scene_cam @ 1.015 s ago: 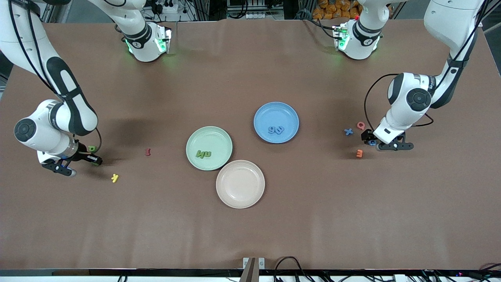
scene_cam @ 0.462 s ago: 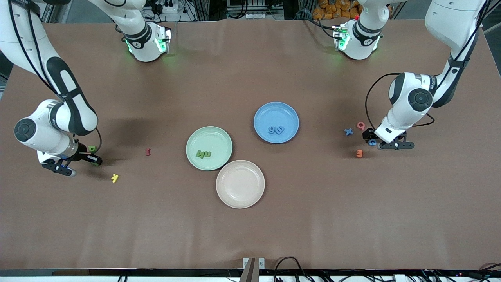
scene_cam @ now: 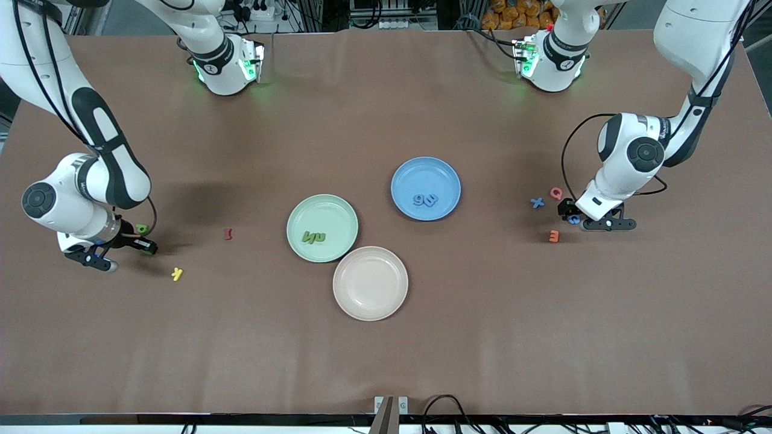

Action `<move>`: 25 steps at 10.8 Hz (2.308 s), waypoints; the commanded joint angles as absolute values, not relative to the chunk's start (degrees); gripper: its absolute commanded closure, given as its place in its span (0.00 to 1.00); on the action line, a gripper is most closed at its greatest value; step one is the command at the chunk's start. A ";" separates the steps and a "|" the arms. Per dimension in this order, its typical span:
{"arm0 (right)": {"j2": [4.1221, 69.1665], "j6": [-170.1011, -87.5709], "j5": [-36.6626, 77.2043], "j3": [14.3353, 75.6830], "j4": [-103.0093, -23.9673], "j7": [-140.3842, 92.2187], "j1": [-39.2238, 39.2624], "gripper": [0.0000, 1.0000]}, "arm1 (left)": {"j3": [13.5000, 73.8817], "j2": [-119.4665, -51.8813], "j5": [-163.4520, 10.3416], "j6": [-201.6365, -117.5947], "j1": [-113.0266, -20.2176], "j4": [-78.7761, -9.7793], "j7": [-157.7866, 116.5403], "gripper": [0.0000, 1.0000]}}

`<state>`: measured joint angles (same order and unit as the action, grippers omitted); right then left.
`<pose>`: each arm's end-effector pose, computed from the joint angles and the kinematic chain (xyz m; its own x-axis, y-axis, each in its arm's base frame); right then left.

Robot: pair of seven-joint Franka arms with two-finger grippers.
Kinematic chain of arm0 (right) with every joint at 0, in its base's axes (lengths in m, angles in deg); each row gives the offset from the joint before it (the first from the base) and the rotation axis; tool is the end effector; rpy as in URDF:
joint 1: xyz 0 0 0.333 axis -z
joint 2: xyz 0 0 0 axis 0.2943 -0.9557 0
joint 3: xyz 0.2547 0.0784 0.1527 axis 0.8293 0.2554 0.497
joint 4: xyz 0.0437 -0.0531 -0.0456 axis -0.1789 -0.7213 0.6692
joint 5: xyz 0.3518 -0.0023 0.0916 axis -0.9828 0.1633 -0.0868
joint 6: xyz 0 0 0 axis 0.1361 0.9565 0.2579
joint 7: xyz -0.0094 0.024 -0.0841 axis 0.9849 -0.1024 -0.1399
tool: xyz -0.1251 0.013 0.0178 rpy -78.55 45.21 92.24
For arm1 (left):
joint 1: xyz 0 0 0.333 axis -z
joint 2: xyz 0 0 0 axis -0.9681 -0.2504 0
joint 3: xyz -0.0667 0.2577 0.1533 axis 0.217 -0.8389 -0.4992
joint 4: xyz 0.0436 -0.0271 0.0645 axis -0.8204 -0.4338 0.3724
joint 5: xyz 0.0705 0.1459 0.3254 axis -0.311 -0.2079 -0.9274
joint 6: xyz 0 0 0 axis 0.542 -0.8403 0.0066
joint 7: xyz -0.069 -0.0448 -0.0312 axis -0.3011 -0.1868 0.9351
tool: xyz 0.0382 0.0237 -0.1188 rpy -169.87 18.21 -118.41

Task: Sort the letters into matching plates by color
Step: 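Grasp the green B with the right gripper while the left gripper grasps the c, then carry the c over the blue plate while the right gripper carries the B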

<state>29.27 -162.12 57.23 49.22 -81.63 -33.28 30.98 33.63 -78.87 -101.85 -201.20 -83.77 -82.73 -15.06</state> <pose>0.5568 -0.1503 0.1727 0.9451 -0.3264 0.0151 -0.3266 -0.9451 0.0103 0.4834 -0.0125 0.1814 0.9981 -0.0447 0.0428 -0.0421 -0.9973 -0.0596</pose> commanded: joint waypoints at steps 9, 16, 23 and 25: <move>30.49 -162.28 57.73 50.37 -81.01 -15.06 31.27 0.79 | 33.80 -80.36 -100.05 -204.79 -85.96 -82.82 -20.31 0.31; 32.95 -158.42 57.64 52.04 -80.66 -15.75 29.16 0.79 | 33.71 -80.97 -100.05 -204.96 -85.87 -82.55 -20.22 0.67; 34.88 -154.47 56.94 52.04 -79.78 -18.38 24.77 0.79 | 34.24 -80.18 -99.96 -204.88 -85.52 -82.03 -19.34 1.00; 35.15 -152.79 57.03 52.13 -79.34 -21.80 22.84 0.79 | 35.90 -79.83 -98.39 -204.87 -85.43 -82.03 -19.34 1.00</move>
<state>33.47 -155.27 57.26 52.12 -79.36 -18.09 24.87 34.17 -80.15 -101.48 -204.42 -85.69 -82.24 -18.43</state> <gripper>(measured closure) 0.652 0.639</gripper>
